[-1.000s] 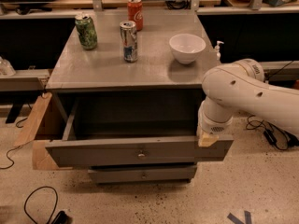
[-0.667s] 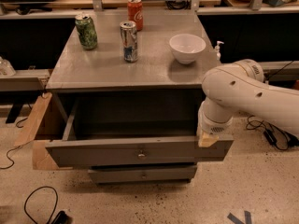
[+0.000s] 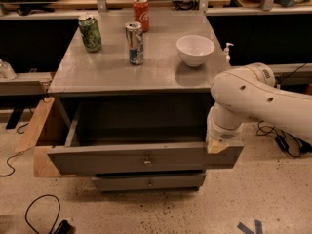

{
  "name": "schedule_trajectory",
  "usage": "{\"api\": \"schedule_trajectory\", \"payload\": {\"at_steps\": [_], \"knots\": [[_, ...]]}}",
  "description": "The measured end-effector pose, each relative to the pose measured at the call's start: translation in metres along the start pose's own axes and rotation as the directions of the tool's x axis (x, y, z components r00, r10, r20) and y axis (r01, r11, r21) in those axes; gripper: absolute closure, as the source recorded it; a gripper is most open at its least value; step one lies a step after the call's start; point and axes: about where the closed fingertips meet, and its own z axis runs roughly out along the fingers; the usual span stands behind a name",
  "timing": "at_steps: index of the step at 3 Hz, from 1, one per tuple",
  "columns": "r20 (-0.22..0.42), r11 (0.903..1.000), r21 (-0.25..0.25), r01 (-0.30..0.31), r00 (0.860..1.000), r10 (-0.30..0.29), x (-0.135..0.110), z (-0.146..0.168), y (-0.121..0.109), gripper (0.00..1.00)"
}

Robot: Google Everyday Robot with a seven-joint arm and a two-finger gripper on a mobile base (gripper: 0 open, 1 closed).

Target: Open top drawer

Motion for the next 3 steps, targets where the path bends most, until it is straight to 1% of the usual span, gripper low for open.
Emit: {"api": "schedule_trajectory", "payload": {"at_steps": [1, 2, 3], "knots": [[-0.001, 1.0, -0.001, 0.0, 1.0, 0.0, 0.0, 0.0, 0.001, 0.02], [-0.001, 1.0, -0.002, 0.001, 1.0, -0.001, 0.001, 0.0, 0.001, 0.0], [-0.049, 0.9994, 0.027, 0.023, 0.999, -0.022, 0.008, -0.027, -0.018, 0.18]]}}
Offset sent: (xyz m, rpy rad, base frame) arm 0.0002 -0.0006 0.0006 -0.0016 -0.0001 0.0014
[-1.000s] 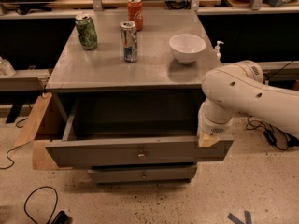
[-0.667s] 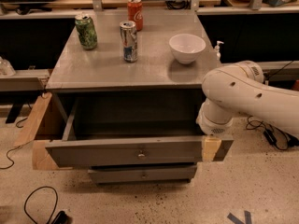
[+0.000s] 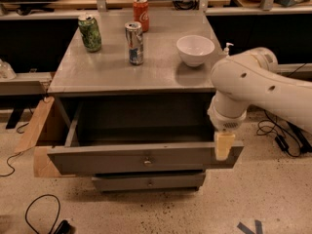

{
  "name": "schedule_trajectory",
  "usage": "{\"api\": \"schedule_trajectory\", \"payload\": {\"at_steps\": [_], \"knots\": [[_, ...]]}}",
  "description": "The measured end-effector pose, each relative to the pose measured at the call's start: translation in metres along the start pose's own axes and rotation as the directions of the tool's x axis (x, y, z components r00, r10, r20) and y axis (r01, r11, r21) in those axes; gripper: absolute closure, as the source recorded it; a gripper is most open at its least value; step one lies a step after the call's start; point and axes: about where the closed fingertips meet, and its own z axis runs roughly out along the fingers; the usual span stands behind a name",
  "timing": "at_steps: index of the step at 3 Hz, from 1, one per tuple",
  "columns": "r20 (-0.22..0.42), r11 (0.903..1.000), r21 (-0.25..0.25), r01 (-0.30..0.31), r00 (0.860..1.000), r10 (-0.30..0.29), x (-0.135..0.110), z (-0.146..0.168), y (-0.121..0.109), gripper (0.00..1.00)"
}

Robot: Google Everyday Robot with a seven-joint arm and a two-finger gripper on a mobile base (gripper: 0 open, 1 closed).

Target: Open top drawer

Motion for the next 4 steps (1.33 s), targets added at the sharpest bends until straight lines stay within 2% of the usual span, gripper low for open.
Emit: {"api": "schedule_trajectory", "payload": {"at_steps": [1, 2, 3, 4], "knots": [[-0.026, 0.9978, 0.061, 0.024, 0.999, -0.022, 0.013, -0.028, -0.038, 0.49], [0.0, 0.9945, 0.104, 0.011, 1.0, -0.011, 0.019, -0.03, -0.057, 0.72], [0.07, 0.9904, 0.135, -0.03, 0.997, 0.021, 0.014, -0.001, -0.061, 1.0], [0.115, 0.9888, 0.147, -0.027, 0.993, 0.01, -0.007, 0.022, -0.058, 1.0]]}}
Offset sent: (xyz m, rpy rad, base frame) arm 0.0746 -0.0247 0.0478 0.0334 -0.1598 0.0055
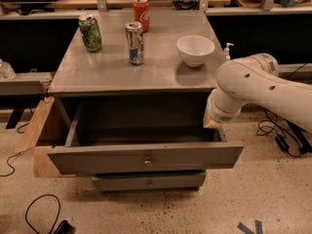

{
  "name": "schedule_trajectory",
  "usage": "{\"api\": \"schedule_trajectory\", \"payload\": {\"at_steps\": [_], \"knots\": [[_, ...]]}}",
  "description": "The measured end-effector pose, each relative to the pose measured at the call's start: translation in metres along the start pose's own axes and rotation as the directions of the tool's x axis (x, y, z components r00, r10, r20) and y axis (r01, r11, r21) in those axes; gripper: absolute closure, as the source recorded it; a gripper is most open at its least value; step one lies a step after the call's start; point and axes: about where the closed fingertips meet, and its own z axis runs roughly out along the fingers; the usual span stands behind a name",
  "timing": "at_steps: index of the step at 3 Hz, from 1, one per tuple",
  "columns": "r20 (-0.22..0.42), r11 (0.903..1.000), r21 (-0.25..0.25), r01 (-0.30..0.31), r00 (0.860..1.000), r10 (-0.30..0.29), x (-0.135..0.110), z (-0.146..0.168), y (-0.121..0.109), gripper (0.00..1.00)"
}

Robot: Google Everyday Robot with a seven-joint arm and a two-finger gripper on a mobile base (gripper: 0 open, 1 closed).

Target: Open top drawer

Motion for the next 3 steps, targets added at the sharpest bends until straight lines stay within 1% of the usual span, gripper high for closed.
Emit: {"api": "schedule_trajectory", "payload": {"at_steps": [1, 2, 3], "knots": [[0.002, 1.0, -0.004, 0.002, 1.0, -0.002, -0.001, 0.002, 0.001, 1.0], [0.033, 0.9996, -0.028, 0.001, 0.999, 0.0, -0.009, 0.039, 0.012, 1.0], [0.031, 0.9996, -0.029, 0.003, 1.0, -0.002, -0.009, 0.038, 0.022, 1.0]]}}
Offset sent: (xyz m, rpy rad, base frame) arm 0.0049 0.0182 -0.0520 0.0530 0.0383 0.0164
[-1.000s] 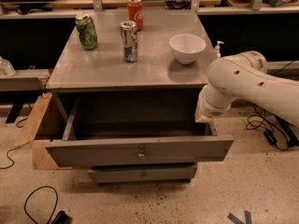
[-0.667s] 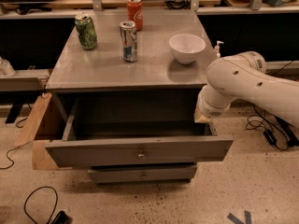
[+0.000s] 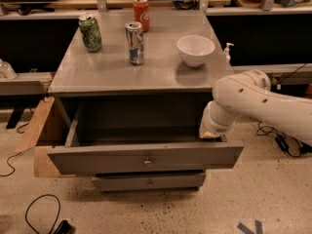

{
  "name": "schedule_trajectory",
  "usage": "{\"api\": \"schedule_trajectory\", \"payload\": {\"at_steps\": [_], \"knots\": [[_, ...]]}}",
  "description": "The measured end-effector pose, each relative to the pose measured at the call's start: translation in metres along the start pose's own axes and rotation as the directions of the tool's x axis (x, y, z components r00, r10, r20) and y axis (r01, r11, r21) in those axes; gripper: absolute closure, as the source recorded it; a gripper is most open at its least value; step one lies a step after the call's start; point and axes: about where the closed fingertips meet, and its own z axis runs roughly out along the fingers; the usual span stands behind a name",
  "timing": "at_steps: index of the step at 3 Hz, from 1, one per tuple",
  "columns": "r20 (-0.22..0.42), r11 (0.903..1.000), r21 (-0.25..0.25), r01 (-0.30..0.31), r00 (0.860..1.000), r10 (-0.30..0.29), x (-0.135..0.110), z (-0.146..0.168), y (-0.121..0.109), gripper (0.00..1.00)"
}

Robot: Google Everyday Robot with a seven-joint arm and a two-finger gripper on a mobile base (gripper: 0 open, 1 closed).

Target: Open top drawer

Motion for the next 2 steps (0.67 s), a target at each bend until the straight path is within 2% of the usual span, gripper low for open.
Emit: {"api": "schedule_trajectory", "payload": {"at_steps": [2], "knots": [[-0.004, 0.9966, -0.063, -0.053, 0.999, 0.053, 0.005, -0.019, 0.052, 1.0]]}}
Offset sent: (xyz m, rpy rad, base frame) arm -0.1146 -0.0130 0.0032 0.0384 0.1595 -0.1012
